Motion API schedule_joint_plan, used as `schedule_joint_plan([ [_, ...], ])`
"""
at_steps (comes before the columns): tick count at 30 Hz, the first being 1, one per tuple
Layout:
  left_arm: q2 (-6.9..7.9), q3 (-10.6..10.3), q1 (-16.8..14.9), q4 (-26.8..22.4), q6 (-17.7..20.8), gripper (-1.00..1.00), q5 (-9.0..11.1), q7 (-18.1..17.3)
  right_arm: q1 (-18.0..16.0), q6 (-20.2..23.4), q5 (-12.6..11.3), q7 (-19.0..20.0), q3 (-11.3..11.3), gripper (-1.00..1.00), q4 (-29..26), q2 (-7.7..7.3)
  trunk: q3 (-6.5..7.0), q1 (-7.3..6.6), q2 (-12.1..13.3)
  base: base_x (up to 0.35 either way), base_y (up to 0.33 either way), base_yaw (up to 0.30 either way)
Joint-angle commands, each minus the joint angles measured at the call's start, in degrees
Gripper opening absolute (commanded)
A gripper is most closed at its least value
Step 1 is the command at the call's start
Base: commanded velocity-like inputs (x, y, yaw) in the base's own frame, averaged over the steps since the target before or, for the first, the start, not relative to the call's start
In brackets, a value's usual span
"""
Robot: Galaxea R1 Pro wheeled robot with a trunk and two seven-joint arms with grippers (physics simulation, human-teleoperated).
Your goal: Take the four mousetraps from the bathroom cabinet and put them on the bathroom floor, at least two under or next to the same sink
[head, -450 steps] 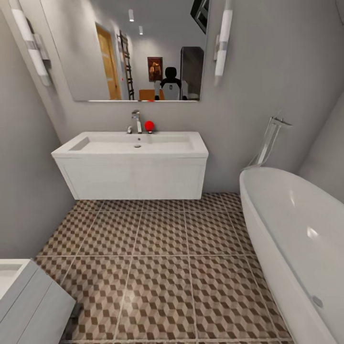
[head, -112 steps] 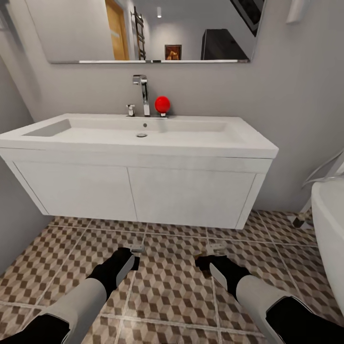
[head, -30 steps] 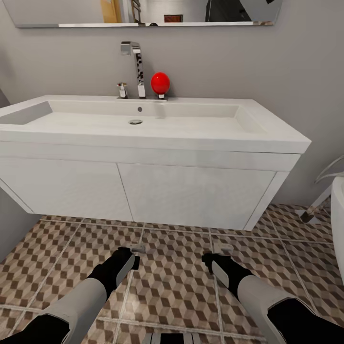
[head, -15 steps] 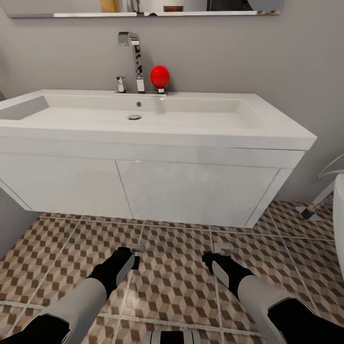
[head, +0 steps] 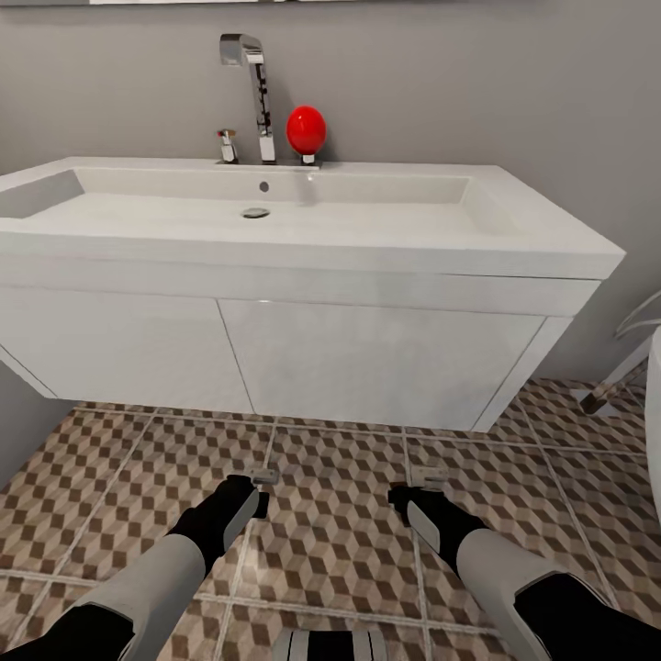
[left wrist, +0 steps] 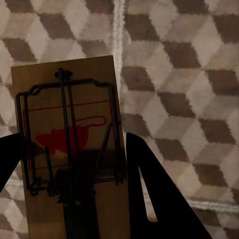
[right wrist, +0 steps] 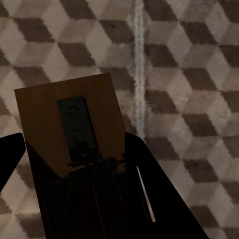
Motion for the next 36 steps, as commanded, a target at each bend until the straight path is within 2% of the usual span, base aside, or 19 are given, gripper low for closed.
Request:
schedule_joint_plan([
  [1, 0.05, -0.4, 0.0, -0.1, 0.3, -1.00, 0.4, 0.4, 0.0, 0.3, -0.4, -0.4, 0.5, -1.00, -0.1, 0.00, -0.04, -0.01, 0.0, 0.000, 0.000, 0.000],
  [9, 0.12, -0.4, 0.0, 0.0, 0.1, -1.00, 0.4, 0.3, 0.0, 0.3, -0.4, -0.4, 0.5, -1.00, -0.1, 0.03, -0.04, -0.01, 0.0, 0.004, 0.000, 0.000],
  [16, 0.15, -0.4, 0.0, 0.0, 0.1, -1.00, 0.4, 0.3, 0.0, 0.3, -0.4, -0.4, 0.5, -1.00, -0.1, 0.03, -0.04, -0.01, 0.0, 0.196, 0.000, 0.000],
  [36, 0.13, -0.5, 0.0, 0.0, 0.0, -1.00, 0.3, 0.3, 0.0, 0.3, -0.4, -0.4, 0.5, -1.00, -0.1, -0.11, -0.04, -0.01, 0.0, 0.066, 0.000, 0.000],
])
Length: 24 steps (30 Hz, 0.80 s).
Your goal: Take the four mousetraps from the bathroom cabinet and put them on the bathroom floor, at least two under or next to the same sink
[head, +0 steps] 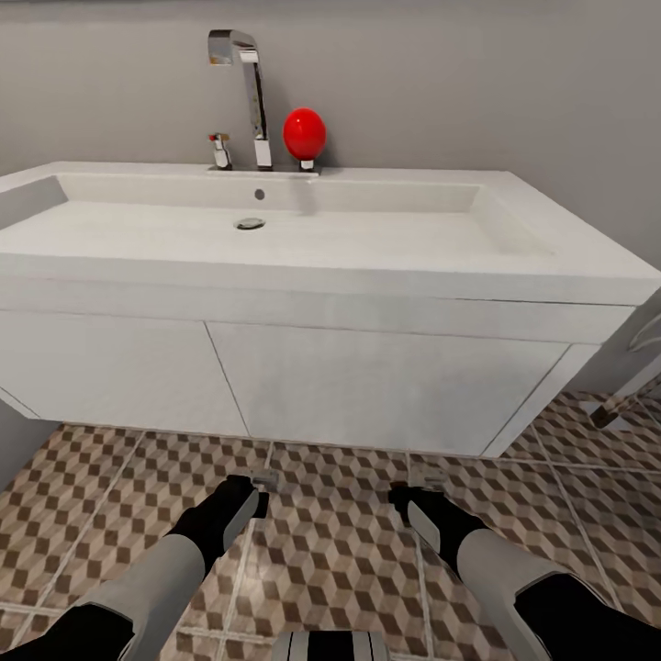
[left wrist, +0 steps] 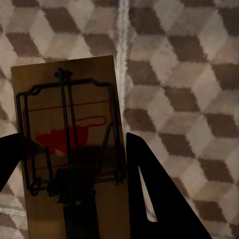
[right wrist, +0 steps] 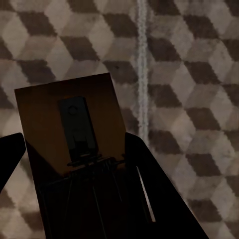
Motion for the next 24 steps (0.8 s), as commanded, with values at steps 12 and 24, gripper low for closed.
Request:
schedule_joint_plan([
  [12, 0.05, -0.4, 0.0, -0.1, 0.3, -1.00, 0.5, 0.4, 0.0, 0.4, -0.4, -0.4, 0.5, -1.00, -0.1, 0.02, 0.18, 0.00, 0.0, 0.027, 0.000, -0.074],
  [24, 0.12, -0.5, 0.0, 0.0, 0.2, -1.00, 0.4, 0.4, 0.0, 0.4, -0.4, -0.4, 0.5, -1.00, -0.1, 0.03, 0.19, 0.00, 0.0, 0.120, 0.000, -0.041],
])
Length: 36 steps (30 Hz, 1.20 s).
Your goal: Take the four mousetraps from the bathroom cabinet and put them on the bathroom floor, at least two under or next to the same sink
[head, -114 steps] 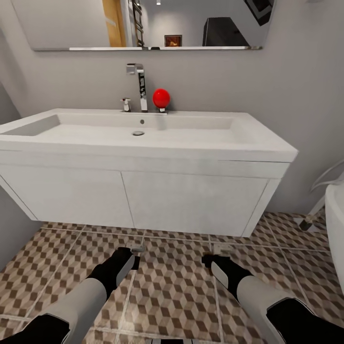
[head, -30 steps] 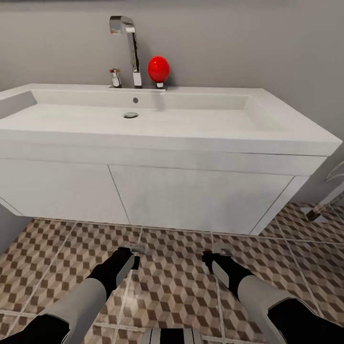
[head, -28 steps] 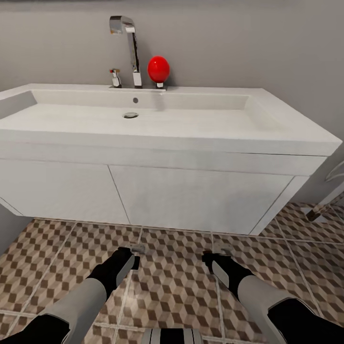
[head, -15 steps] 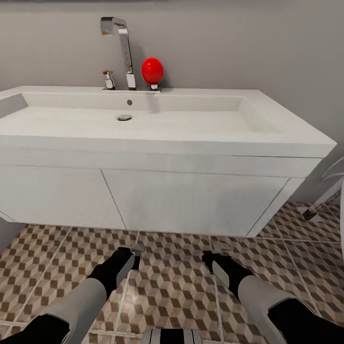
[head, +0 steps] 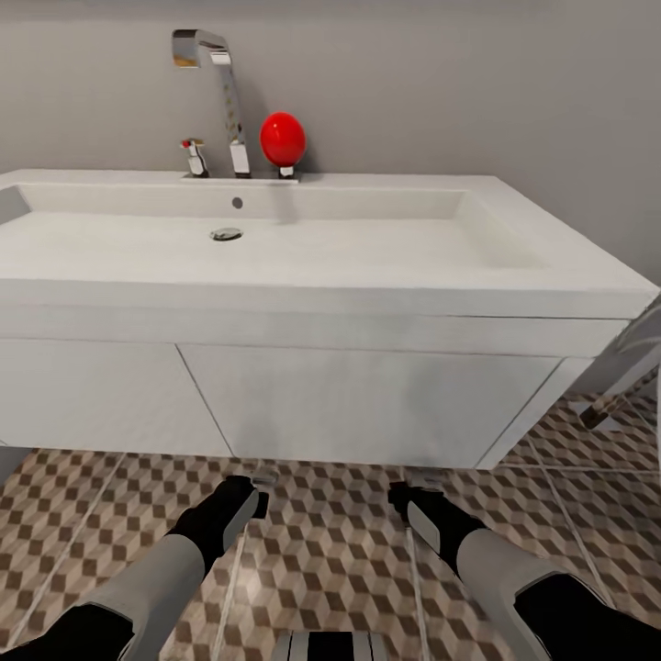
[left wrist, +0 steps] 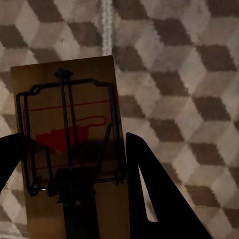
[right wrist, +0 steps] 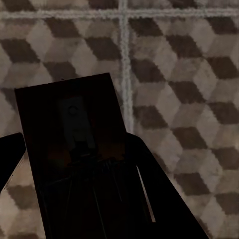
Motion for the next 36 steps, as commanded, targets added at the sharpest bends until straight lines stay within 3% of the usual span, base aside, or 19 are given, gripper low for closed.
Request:
schedule_joint_plan([
  [1, 0.06, -0.5, 0.0, -0.1, 0.3, -1.00, 0.4, 0.4, 0.0, 0.3, -0.4, -0.4, 0.5, -1.00, -0.1, -0.02, -0.04, 0.01, 0.0, 0.099, 0.000, 0.000],
  [10, -0.02, -0.4, 0.0, -0.2, 0.3, -1.00, 0.5, 0.5, 0.0, 0.3, -0.4, -0.4, 0.5, -1.00, -0.1, -0.02, -0.04, 0.01, 0.0, 0.015, 0.000, 0.000],
  [36, -0.02, -0.3, 0.0, -0.2, 0.3, -1.00, 0.5, 0.5, 0.0, 0.3, -0.4, -0.3, 0.5, -1.00, -0.1, 0.06, -5.80, 0.68, -0.4, 0.000, 0.000, 0.000],
])
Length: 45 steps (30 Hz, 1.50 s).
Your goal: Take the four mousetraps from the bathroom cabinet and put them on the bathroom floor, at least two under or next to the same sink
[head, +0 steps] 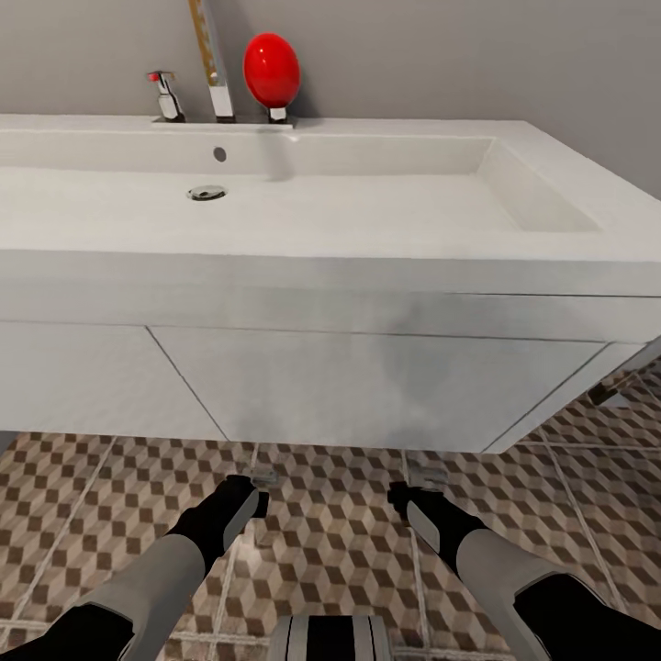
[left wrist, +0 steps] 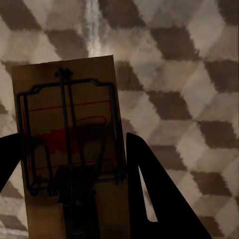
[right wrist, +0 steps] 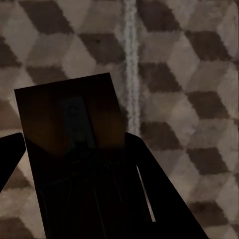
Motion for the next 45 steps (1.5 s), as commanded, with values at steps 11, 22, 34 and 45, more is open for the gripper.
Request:
schedule_joint_plan([
  [11, 0.05, -0.4, 0.0, -0.1, 0.3, -1.00, 0.4, 0.4, 0.0, 0.3, -0.4, -0.4, 0.5, -1.00, -0.1, 0.05, -0.05, -0.01, 0.0, 0.000, 0.000, 0.000],
  [22, 0.06, -0.4, 0.0, -0.2, 0.2, -1.00, 0.4, 0.4, 0.0, 0.1, -0.4, -0.3, 0.5, -1.00, -0.2, -0.01, -0.05, -0.01, 0.0, 0.000, 0.000, 0.000],
  [34, -0.07, -0.4, 0.0, -0.8, -1.7, -1.00, 0.4, 0.5, 0.0, -2.4, -0.2, -0.4, 0.8, -1.00, -0.2, 0.13, -0.05, -0.01, 0.0, 0.037, 0.000, 0.000],
  [45, -0.89, -0.6, 0.0, -4.5, -2.0, -1.00, 0.3, 0.5, -0.3, -2.3, 0.0, -0.4, 0.8, -1.00, -0.2, 0.12, -0.05, -0.01, 0.0, 0.002, 0.000, 0.000],
])
